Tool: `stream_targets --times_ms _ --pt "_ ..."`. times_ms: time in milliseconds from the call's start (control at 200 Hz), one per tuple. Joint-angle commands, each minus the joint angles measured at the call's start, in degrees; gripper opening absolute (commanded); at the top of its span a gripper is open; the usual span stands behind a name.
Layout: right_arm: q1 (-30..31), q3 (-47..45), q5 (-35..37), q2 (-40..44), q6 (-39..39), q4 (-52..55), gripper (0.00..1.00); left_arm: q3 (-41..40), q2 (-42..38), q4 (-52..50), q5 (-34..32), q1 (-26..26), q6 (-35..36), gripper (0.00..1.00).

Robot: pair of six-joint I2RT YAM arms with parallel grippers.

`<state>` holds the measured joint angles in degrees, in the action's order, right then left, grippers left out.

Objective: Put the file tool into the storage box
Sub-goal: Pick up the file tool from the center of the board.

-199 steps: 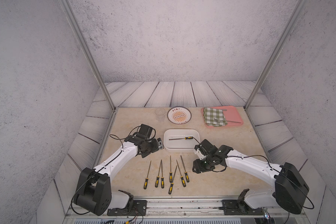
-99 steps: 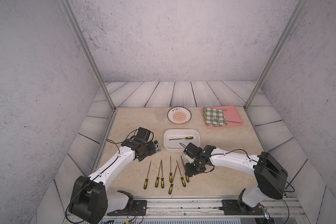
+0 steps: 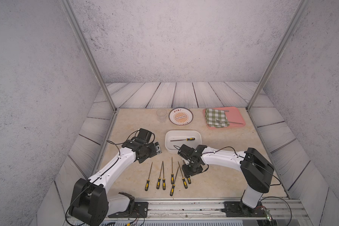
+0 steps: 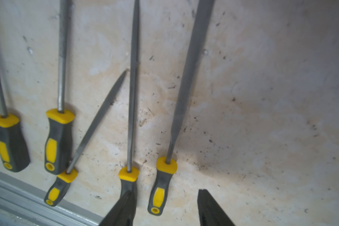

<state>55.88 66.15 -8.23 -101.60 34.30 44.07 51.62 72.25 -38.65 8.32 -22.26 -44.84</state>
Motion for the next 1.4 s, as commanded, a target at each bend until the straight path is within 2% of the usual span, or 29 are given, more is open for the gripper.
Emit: stream_targets --times_ms 0,380,656,746,936,1076,1396 --pt "0.39 1.17 1.89 -1.78 -0.06 3.24 0.55 0.68 -0.86 -1.17 -0.58 -0.06 0.90 0.99" --pt "0.51 1.09 3.31 -4.19 -0.39 4.53 0.47 -0.05 -0.27 -0.31 1.07 -0.06 0.86 0.99" --pt "0.56 1.61 4.01 -4.80 -1.60 4.73 0.37 0.94 -0.41 -1.63 0.94 -0.06 1.97 0.99" --pt "0.61 1.71 4.85 -3.51 -3.05 5.71 0.33 1.47 -1.05 -2.69 0.32 -0.09 2.48 0.99" --pt "0.58 -0.03 6.35 -1.40 -7.44 5.47 0.16 1.71 -2.46 -2.58 -0.75 -0.06 2.57 0.99" --pt "0.63 -0.23 8.00 -1.60 -9.23 6.93 0.10 2.43 -1.77 -2.86 -0.64 -0.06 2.75 0.99" --pt "0.63 -1.49 9.88 9.51 -17.59 9.73 0.07 3.83 -1.41 -3.53 -1.13 -0.06 3.49 0.99"
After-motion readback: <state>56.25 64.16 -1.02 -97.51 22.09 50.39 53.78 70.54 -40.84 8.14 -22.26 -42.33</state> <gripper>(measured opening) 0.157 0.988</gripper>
